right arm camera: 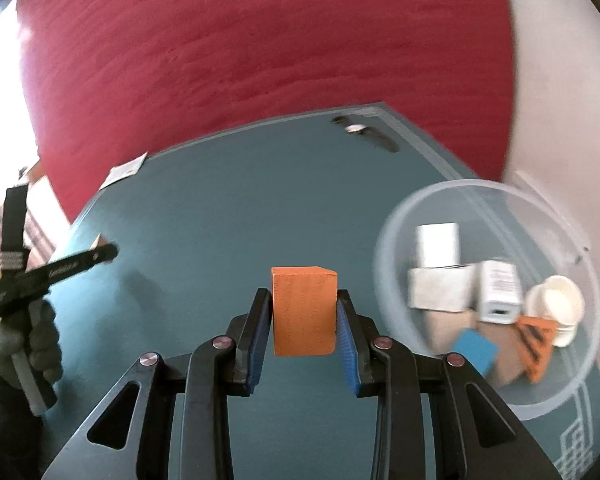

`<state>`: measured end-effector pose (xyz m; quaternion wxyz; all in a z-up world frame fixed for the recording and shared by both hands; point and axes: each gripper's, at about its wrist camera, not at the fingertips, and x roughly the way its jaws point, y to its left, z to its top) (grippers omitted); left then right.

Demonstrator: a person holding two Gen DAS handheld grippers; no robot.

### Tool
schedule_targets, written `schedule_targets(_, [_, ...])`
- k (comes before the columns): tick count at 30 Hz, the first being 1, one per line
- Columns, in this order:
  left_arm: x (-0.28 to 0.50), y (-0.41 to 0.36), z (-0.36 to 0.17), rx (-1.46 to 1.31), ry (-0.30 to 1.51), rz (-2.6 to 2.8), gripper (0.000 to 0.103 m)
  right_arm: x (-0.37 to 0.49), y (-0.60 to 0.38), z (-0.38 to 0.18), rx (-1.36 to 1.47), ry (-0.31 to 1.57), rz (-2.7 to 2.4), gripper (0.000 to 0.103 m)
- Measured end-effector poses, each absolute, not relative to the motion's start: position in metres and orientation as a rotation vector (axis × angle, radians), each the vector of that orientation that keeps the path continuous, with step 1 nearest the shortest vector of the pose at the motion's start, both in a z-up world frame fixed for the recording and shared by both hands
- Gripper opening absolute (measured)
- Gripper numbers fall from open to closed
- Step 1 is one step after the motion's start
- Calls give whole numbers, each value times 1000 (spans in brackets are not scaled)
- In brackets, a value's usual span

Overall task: Organize rigid objects
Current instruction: 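Carry the orange block and wooden triangle toward the clear basin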

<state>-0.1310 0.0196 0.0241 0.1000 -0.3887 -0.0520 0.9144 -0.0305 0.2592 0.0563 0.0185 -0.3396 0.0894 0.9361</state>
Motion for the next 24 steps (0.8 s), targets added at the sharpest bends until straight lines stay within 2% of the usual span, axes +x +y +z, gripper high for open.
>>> schedule_targets(24, [-103,91,27,-1154,-30,2610,29,-13,365,61,-881,326,2660,33])
